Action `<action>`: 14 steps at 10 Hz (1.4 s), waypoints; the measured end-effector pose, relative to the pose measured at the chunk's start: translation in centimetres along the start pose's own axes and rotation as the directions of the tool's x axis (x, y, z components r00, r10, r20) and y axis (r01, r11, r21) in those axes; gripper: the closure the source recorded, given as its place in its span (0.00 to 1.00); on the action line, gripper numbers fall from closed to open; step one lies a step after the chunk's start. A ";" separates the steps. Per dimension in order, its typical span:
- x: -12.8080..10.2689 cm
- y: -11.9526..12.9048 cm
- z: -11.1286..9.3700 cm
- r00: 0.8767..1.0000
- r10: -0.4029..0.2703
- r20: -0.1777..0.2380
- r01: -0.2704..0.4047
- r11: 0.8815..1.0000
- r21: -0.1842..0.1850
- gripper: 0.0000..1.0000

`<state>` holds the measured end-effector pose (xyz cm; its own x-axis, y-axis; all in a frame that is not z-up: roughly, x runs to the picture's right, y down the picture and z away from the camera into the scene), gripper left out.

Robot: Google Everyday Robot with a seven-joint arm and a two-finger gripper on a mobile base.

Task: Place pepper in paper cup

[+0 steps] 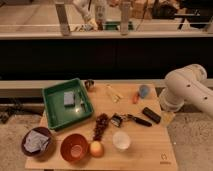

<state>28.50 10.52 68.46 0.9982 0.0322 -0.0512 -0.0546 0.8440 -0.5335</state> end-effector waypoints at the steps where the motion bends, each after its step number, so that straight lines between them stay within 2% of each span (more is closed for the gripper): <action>1: 0.0 0.0 0.0 1.000 0.000 0.000 0.000 1.000 0.000 0.20; 6: 0.0 0.0 0.0 1.000 0.000 0.000 0.000 1.000 0.000 0.20; 10: -0.5 -3.2 1.2 0.999 -0.020 0.036 0.020 1.000 0.010 0.20; 14: -0.5 -3.8 2.2 0.998 -0.025 0.056 0.025 1.000 0.013 0.20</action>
<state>28.22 8.44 72.36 0.9991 0.0408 0.0101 -0.0295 0.8516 -0.5233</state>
